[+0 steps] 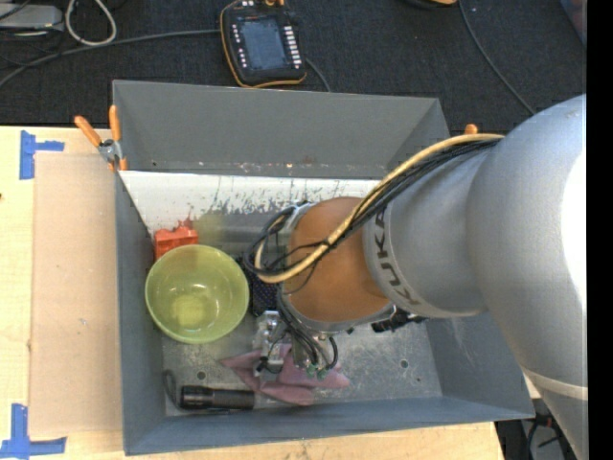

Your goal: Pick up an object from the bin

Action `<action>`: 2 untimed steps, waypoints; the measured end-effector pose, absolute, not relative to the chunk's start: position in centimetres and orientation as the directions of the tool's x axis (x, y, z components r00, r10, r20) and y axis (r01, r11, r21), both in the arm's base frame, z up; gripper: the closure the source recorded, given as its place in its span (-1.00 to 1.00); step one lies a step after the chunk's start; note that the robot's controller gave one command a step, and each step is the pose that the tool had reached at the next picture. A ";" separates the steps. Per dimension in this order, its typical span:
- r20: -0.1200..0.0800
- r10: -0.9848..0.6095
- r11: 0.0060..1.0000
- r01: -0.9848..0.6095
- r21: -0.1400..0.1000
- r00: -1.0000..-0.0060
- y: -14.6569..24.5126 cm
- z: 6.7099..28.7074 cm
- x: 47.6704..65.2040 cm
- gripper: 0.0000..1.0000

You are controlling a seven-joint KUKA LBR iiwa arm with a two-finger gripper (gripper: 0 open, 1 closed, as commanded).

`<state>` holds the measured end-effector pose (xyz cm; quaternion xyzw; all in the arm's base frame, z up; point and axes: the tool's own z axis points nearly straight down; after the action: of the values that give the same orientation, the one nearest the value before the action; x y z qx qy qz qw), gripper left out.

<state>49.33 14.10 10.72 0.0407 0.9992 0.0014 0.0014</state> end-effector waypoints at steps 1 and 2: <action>-0.003 0.082 0.997 0.082 0.003 -0.997 14.1 10.7 49.3 1.00; 0.001 0.098 0.995 0.098 0.002 -0.995 14.0 21.0 51.2 1.00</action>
Offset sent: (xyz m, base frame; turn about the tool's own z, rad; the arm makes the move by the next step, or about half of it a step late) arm 0.0416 -0.0005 0.2210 0.0419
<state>51.21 14.01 20.95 0.0491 0.9988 0.0010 -0.0004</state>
